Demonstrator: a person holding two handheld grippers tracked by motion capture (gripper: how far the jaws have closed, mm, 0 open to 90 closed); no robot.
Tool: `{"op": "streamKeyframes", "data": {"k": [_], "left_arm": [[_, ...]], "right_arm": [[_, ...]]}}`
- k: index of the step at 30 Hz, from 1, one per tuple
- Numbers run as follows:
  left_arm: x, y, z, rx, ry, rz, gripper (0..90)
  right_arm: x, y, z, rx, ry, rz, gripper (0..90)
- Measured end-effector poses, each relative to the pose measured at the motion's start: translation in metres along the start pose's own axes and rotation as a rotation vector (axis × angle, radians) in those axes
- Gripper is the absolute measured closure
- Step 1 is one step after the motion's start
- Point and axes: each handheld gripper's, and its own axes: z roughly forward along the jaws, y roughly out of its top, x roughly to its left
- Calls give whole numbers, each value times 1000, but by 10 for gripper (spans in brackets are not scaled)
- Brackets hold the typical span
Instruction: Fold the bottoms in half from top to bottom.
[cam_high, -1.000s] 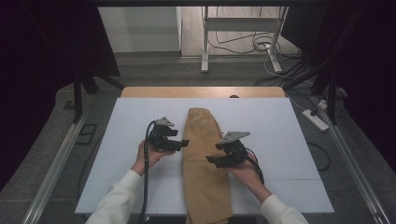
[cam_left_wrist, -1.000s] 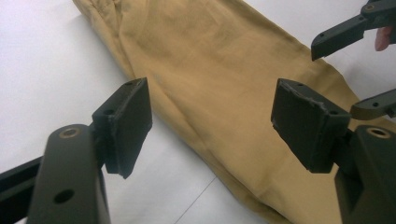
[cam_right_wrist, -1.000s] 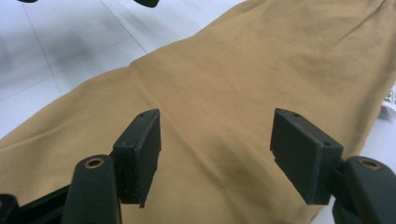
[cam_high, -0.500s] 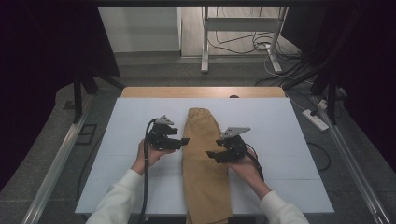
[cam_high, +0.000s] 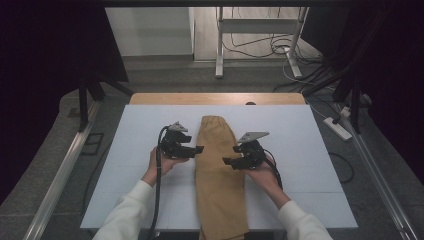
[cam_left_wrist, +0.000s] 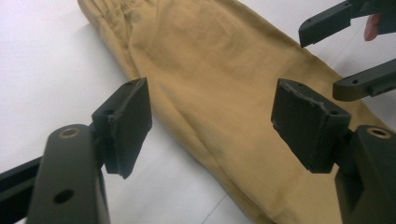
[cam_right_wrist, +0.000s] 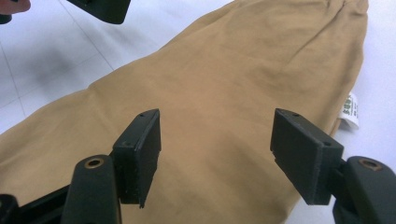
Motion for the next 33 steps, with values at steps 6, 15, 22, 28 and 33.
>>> {"op": "streamKeyframes", "data": {"k": [6,15,22,28,33], "left_arm": [[7,3,5,4,9,-6,285],[15,7,16,11,14,-26,282],[22,6,19,22,22,-28,281],[27,10,20,12,23,-33,281],[31,15,24,14,24,-23,271]], "right_arm": [[-4,3,4,4,-4,4,337],[-15,9,6,-15,-9,19,337],[-26,13,9,-11,-18,35,336],[-35,18,15,-4,-23,53,327],[-40,24,20,-2,-34,58,326]]}}
